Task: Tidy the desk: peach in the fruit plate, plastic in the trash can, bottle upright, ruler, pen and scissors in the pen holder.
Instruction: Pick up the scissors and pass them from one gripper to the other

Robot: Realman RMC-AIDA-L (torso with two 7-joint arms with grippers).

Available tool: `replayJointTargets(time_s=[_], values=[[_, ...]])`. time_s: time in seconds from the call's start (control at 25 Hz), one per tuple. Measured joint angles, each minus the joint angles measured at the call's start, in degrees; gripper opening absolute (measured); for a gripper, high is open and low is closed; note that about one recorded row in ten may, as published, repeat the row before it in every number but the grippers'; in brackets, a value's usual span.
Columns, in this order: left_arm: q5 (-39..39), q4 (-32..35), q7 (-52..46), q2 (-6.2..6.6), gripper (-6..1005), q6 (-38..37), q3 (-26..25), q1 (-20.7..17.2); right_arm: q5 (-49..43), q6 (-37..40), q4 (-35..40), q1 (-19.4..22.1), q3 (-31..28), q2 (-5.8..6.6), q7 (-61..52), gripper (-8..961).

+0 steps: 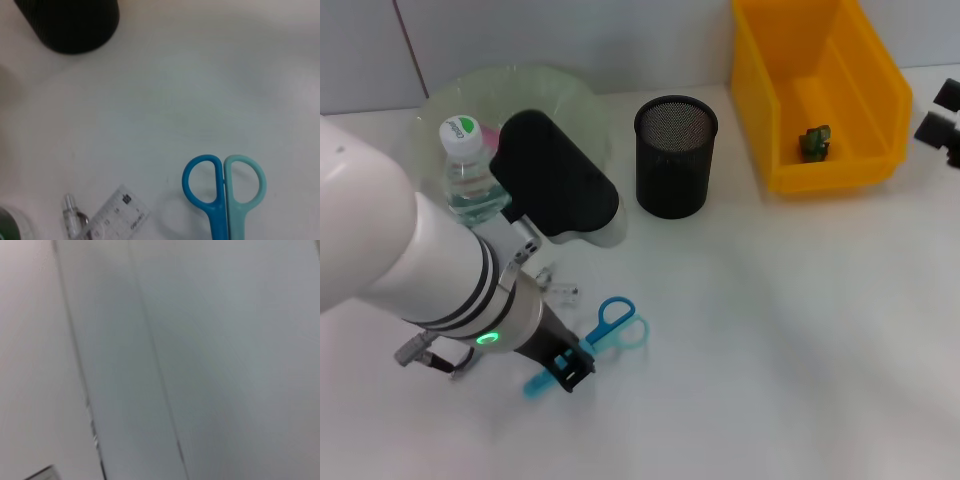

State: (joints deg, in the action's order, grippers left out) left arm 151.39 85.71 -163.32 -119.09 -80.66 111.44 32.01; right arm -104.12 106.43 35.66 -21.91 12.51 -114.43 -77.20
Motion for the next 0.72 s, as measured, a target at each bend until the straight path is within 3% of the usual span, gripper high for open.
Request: replayJointTargets(time_s=[0.32, 0.56, 0.72], values=[[0.6, 2.2, 0.5, 0.04, 251, 0.2, 0.0, -0.3, 0.8, -4.1, -11.5, -0.1, -4.6, -0.06, -6.1, 833], [1.4, 4.1, 0.6, -0.01, 256, 0.3, -0.1, 0.1, 0.9, -4.1, -18.3, 1.6, -4.8, -2.47, -6.3, 833], [1.8, 5.4, 1.2, 0.01, 259, 1.0, -0.1, -0.1, 0.8, -4.5, -20.8, 1.9, -4.6, -3.04, -6.3, 833]])
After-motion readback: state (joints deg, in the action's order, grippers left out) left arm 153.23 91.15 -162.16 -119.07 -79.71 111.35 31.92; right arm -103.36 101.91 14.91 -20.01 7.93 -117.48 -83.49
